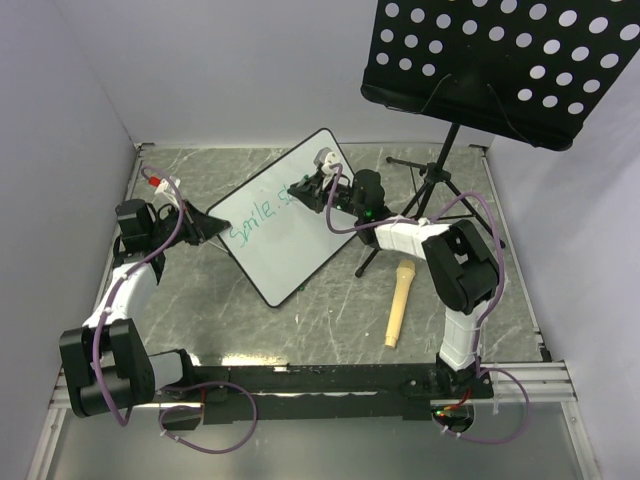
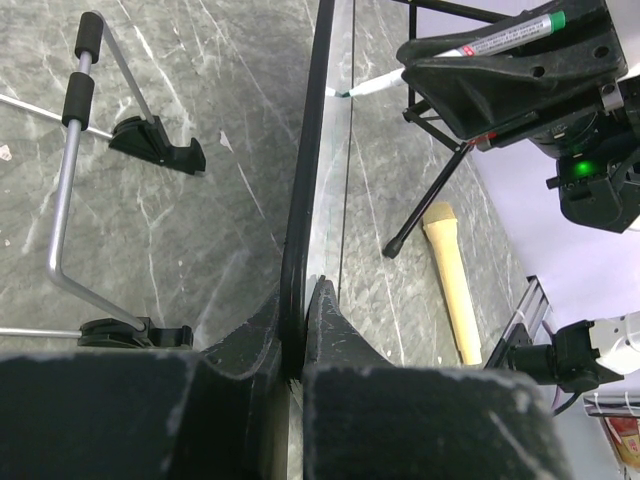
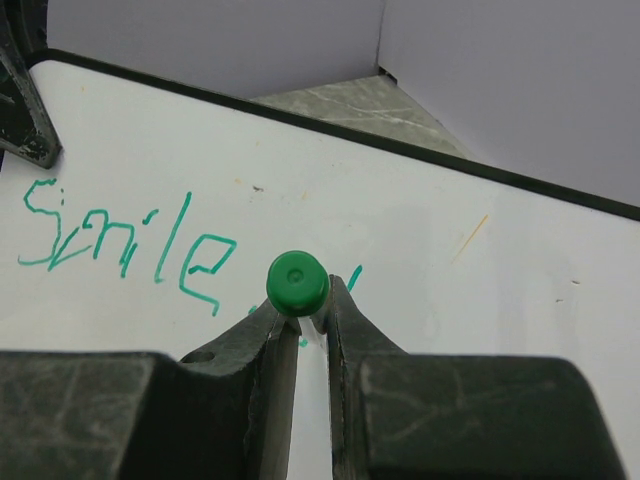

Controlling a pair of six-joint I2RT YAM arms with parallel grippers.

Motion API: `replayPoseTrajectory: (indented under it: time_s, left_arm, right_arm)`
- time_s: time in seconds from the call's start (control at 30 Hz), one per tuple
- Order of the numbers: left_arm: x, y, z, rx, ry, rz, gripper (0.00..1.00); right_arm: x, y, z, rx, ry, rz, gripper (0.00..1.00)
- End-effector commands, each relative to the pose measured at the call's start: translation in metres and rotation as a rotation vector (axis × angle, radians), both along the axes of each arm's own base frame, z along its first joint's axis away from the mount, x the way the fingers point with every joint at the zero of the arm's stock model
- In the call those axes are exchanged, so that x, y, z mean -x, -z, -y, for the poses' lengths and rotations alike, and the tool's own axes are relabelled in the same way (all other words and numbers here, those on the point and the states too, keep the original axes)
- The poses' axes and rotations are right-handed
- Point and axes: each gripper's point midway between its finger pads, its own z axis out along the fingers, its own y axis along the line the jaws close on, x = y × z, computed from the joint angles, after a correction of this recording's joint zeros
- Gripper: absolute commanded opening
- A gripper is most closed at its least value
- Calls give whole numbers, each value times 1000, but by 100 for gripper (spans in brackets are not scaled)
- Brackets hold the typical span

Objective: Write a sentence on the whiteboard
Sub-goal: Pick up the sentence from the whiteboard.

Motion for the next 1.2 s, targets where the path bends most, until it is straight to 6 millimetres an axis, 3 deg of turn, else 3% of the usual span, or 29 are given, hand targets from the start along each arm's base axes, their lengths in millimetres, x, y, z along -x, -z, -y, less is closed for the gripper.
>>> replayPoseTrajectory:
  time_s: [0.0, 0.17, 0.43, 0.67, 1.17]
  left_arm:
    - [-15, 34, -20, -242, -42, 85, 1]
    - [-15, 35, -21, -246, -48, 81, 1]
    - [-13, 35, -20, -245, -42, 82, 1]
    - [-13, 38, -20, -245, -38, 75, 1]
    - [-12, 37, -19, -244, -32, 77, 1]
  right_arm:
    - [13, -22, 1, -27, -21, 50, 0]
    - [16, -24, 3, -33, -21, 56, 0]
    - [12, -57, 0, -77, -25, 97, 0]
    - [2, -65, -4, -87, -20, 108, 0]
    - [-9, -46, -9, -57, -13, 75, 0]
